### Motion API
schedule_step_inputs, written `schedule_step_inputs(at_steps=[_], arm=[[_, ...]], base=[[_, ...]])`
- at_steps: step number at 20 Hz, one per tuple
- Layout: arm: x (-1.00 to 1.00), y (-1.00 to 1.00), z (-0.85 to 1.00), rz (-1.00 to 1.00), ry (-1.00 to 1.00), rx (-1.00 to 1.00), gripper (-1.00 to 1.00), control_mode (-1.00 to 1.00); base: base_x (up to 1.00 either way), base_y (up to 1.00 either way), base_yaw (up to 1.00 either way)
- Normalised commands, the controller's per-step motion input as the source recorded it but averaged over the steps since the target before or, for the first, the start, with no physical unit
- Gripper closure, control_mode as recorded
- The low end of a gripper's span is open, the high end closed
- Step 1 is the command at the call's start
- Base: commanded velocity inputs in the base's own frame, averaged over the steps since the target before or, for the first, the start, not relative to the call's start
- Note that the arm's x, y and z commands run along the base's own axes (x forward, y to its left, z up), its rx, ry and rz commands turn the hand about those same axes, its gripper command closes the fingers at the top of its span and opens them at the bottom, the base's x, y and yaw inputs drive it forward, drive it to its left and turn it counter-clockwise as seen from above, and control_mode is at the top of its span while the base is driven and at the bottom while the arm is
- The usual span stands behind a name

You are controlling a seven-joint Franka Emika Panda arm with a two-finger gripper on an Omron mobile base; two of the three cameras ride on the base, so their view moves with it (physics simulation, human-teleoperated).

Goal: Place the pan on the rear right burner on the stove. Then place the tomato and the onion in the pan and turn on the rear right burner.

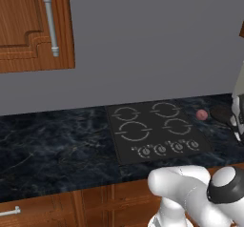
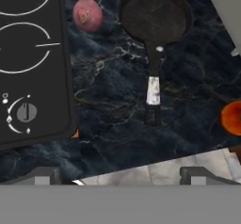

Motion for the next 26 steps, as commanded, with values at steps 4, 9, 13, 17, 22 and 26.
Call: schedule_step_inputs(at_steps=[4, 9, 13, 17, 22, 26], arm=[[0.19, -0.37, -0.15, 0.0, 0.0, 0.0, -1.0, -1.0], [0.17, -0.16, -0.07, 0.0, 0.0, 0.0, -1.0, -1.0], [0.25, 0.0, -0.08, 0.0, 0.0, 0.0, -1.0, -1.0], [0.22, 0.0, -0.16, 0.0, 0.0, 0.0, -1.0, -1.0], [0.07, 0.0, -0.23, 0.0, 0.0, -0.06, -1.0, -1.0], [0.0, 0.0, -0.28, 0.0, 0.0, -0.05, -1.0, -1.0]], base=[[0.0, 0.0, 0.0], [0.0, 0.0, 0.0], [0.0, 0.0, 0.0], [0.0, 0.0, 0.0], [0.0, 0.0, 0.0], [0.0, 0.0, 0.0]])
